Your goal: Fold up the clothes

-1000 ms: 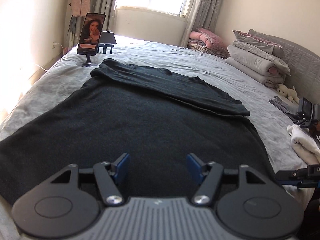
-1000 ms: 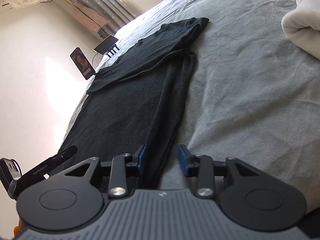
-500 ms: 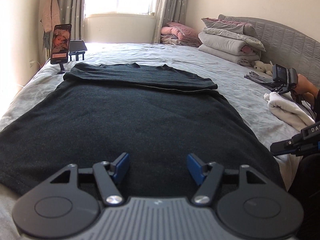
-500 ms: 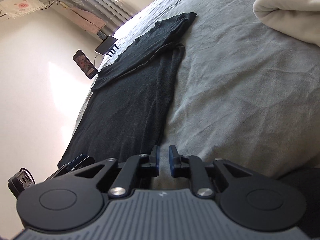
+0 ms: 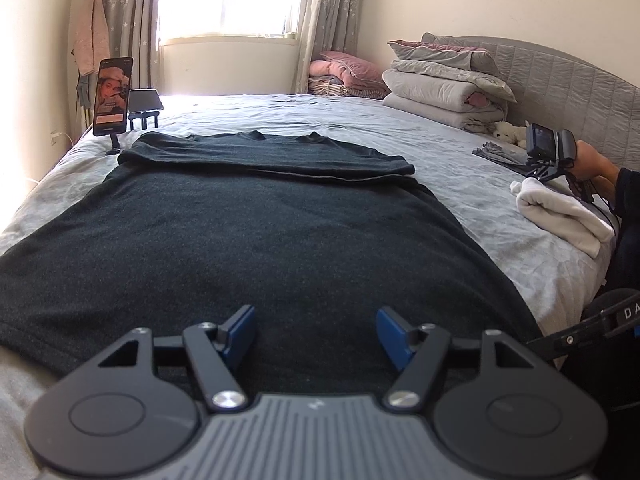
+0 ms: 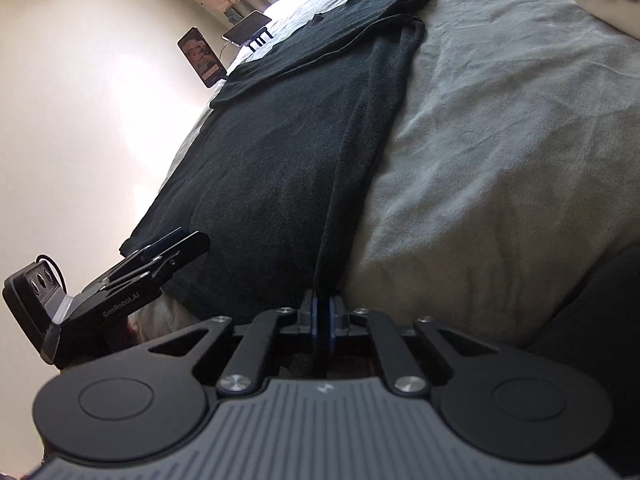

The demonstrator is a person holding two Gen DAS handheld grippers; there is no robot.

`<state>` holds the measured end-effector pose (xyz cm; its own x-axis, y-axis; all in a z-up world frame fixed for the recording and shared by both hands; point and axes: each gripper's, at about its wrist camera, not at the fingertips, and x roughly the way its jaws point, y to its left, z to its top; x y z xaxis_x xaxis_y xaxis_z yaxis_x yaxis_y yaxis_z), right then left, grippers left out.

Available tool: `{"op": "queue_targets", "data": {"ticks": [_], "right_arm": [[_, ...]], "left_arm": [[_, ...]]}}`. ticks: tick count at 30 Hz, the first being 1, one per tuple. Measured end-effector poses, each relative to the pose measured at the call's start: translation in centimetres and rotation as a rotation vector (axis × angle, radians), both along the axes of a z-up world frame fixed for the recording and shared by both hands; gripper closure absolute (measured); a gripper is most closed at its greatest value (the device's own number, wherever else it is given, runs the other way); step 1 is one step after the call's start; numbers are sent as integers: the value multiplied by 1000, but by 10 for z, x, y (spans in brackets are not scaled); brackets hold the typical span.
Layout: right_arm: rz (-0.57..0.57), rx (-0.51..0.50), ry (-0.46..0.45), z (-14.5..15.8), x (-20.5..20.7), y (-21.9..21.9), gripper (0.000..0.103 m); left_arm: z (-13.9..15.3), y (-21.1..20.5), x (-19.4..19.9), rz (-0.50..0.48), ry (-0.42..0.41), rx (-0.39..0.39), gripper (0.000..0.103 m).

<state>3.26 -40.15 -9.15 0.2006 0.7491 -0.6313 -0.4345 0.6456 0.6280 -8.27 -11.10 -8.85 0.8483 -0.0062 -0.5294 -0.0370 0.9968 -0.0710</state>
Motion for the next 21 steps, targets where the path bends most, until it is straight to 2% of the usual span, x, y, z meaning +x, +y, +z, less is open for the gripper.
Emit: {"op": "queue_targets", "data": {"ticks": [3, 5, 9, 14, 16, 17, 21], "right_arm": [[5, 9, 21, 2, 1, -7, 97], [8, 34, 50, 4, 3, -12, 86], [17, 40, 52, 9, 4, -12, 86], [60, -3, 80, 2, 1, 1, 85], [63, 12, 80, 1, -1, 2, 86], [61, 22, 75, 2, -1, 2, 90], [64, 67, 58, 13, 1, 0, 91]], "left_arm": [[4, -12, -6, -81, -26, 2, 35], [6, -22, -9, -149, -40, 10, 35], [8, -46, -10, -260, -39, 37, 35], [4, -68, -13, -363, -29, 48, 35], [3, -75, -15, -397, -26, 58, 35], [3, -79, -17, -422, -25, 64, 35], [4, -93, -23, -518, -36, 88, 36]]}}
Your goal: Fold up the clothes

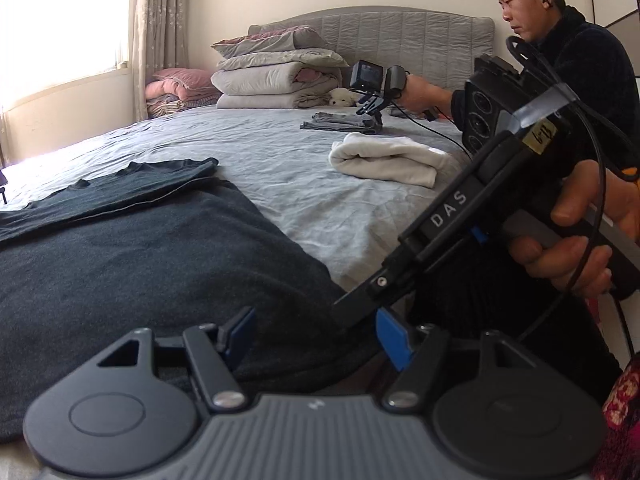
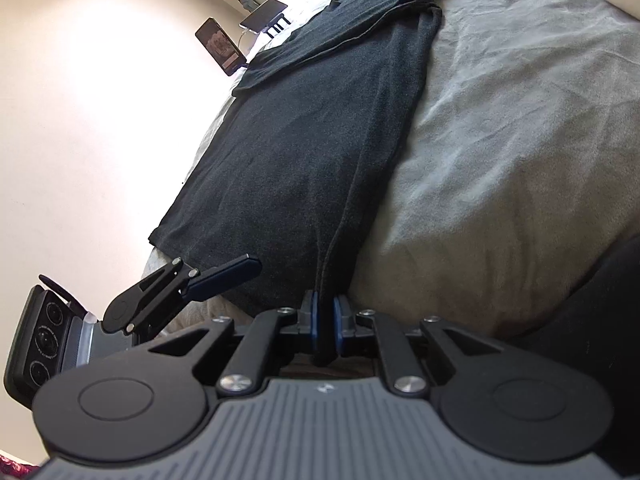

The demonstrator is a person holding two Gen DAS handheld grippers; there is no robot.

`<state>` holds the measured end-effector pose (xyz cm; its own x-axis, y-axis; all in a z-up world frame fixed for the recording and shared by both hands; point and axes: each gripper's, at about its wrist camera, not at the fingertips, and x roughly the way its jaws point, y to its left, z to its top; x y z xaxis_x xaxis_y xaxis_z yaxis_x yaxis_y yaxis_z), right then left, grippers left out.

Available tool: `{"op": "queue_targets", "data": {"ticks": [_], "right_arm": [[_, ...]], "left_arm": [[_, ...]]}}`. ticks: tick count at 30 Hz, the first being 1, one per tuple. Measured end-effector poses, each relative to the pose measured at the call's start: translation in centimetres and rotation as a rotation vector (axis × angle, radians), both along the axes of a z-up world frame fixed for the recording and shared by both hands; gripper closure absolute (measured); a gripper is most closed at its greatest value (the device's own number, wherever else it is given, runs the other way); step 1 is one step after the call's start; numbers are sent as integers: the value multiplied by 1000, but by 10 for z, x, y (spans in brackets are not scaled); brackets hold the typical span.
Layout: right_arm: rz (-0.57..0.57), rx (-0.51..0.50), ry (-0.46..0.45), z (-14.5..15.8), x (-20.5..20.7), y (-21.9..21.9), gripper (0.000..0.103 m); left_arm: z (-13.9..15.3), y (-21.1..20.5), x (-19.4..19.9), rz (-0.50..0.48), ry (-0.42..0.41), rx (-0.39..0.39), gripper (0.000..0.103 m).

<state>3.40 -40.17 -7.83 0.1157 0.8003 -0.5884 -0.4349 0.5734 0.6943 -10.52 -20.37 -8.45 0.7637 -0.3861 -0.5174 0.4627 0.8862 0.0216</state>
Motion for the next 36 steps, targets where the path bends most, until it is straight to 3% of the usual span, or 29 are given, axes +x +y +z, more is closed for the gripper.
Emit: {"op": "queue_targets", "data": {"ticks": [5, 11, 14, 19, 25, 27, 29, 31, 36], "right_arm": [[-4, 20, -15, 8, 4, 1, 92], [-47, -86, -116, 20, 14, -1, 88], [-93, -141, -191, 29, 26, -4, 88], [-163, -225, -287, 32, 56, 4, 87], [-202, -285, -337, 29, 99, 19, 86], [-218, -295, -357, 29, 116, 25, 82], [-237, -290, -384, 28, 132, 31, 61], [-262, -282, -418, 28, 153, 39, 52], [-298, -304, -456, 21, 200, 63, 51]], "left_arm": [[-1, -18, 4, -52, -5, 57, 36], [17, -7, 30, -140, 22, 131, 36], [27, 2, 61, -153, 39, 164, 35], [30, 13, 134, -137, 104, 130, 35], [18, 15, 202, -138, 138, 152, 25], [14, 18, 218, -143, 142, 152, 18], [11, 26, 236, -154, 138, 136, 12], [7, 34, 251, -152, 127, 119, 11], [-7, 54, 290, -151, 154, 81, 7]]}}
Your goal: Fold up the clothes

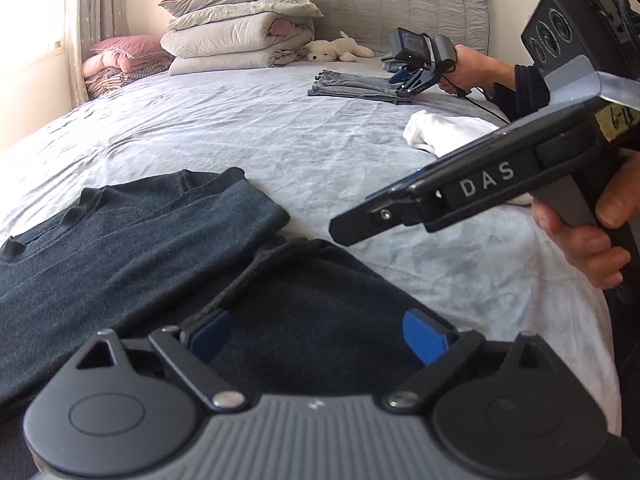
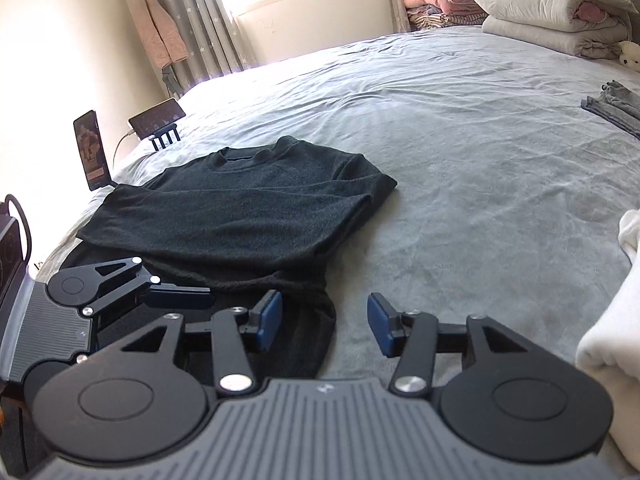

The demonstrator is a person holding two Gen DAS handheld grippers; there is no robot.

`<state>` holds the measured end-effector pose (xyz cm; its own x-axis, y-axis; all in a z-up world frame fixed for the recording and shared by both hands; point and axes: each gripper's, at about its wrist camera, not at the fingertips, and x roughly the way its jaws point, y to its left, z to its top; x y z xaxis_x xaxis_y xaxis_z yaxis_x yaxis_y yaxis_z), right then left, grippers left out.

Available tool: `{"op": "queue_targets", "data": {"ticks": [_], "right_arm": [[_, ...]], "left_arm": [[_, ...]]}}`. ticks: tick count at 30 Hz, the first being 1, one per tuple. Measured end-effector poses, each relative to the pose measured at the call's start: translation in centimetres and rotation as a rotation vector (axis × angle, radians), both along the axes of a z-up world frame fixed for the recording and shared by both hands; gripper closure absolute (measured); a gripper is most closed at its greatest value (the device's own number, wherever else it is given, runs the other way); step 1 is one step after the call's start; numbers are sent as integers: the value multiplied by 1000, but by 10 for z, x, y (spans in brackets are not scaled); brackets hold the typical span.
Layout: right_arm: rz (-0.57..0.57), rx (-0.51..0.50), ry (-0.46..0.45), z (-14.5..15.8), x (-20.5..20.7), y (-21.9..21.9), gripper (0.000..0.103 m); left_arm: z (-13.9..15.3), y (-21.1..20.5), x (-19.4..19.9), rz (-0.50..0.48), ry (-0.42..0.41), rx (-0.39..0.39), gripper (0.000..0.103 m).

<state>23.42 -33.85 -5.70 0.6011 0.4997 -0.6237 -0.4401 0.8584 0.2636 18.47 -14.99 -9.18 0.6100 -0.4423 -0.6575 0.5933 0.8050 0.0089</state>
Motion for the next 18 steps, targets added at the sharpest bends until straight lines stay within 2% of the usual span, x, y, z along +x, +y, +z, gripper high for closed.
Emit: {"op": "queue_targets", "data": {"ticks": [2, 8, 13, 18], "right_arm": [[-7, -25, -7, -6, 17, 11, 51], [-8, -53, -15, -24, 57, 37, 42], [-30, -29, 1, -26, 81, 47, 40], [-17, 8, 6, -9, 83, 46, 40]], "left_arm": [[-8, 6, 11, -7, 20, -20, 0], [-16, 18, 16, -23, 19, -87, 0], [-17, 19, 11, -14, 4, -82, 0], [-19, 16, 6, -14, -22, -58, 0]]}}
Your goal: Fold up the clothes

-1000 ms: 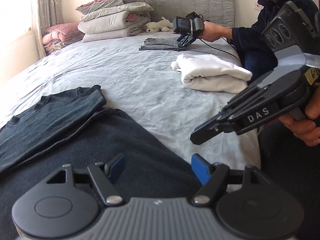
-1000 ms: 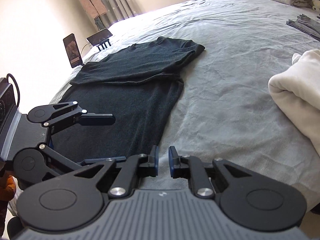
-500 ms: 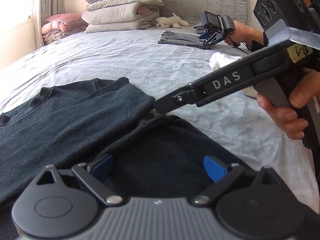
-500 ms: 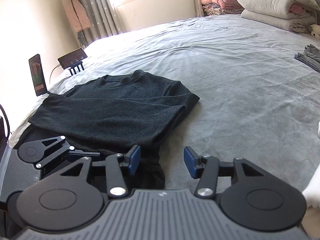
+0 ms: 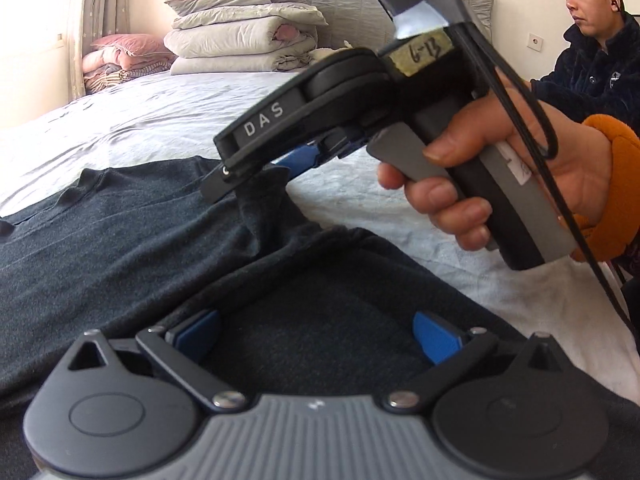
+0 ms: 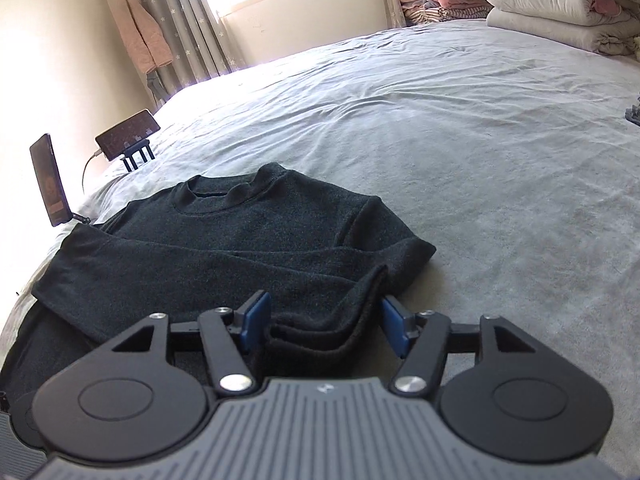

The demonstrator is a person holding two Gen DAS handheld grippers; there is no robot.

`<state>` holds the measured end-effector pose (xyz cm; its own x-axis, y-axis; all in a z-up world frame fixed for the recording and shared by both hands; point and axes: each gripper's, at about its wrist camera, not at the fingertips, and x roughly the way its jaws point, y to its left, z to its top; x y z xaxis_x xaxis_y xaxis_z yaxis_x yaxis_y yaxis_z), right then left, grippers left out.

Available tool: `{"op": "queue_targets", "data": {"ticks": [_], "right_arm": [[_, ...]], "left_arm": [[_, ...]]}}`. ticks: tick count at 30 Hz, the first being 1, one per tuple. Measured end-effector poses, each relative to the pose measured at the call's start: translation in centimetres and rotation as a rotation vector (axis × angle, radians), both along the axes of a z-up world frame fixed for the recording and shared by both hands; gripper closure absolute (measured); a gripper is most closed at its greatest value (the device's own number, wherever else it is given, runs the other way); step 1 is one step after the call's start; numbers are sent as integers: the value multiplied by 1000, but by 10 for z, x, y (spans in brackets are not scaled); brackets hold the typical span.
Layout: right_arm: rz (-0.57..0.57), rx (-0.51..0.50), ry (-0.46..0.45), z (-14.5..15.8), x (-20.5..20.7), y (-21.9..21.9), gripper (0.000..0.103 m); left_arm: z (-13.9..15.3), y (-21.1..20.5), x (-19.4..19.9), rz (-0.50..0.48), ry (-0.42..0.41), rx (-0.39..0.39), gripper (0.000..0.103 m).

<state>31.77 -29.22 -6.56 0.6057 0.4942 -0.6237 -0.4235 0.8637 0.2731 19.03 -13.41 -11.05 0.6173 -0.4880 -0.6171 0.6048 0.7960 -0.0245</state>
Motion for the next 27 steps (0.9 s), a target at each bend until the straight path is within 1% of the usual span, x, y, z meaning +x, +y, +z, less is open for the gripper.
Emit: {"op": "queue_targets", "data": {"ticks": [1, 4, 7, 9, 12, 13, 15, 17, 19, 23, 25, 27], "right_arm": [[4, 3, -8, 5, 0, 1, 40], [35, -10, -80, 19, 1, 11, 40], [101, -32, -99, 21, 10, 33, 40], [155, -54, -86, 12, 18, 48, 40], [179, -106, -33, -10, 23, 58, 40], [191, -123, -35, -15, 21, 59, 41], [232, -171, -87, -22, 9, 60, 41], [258, -213, -109, -18, 5, 64, 41], [253, -223, -98, -13, 8, 66, 41], [217, -238, -114, -12, 5, 74, 41], [204, -253, -148, -16, -1, 77, 41], [193, -247, -162, -17, -5, 77, 41]], "left_arm": [[0, -1, -1, 0, -5, 8, 0], [0, -2, -2, 0, -7, 15, 0], [0, -1, -2, 0, -4, 10, 0], [0, -1, -2, 0, -5, 10, 0], [0, 1, 0, 0, 3, -1, 0], [0, 2, 1, 2, 8, -6, 0], [1, 5, 3, 12, 14, -12, 0], [5, 6, -1, 64, -5, -5, 0], [8, 9, -3, 137, -21, 7, 0], [8, 20, 1, 274, 33, -25, 0], [9, 22, 2, 337, 43, -44, 0], [12, 23, 1, 374, 37, -54, 0]]}}
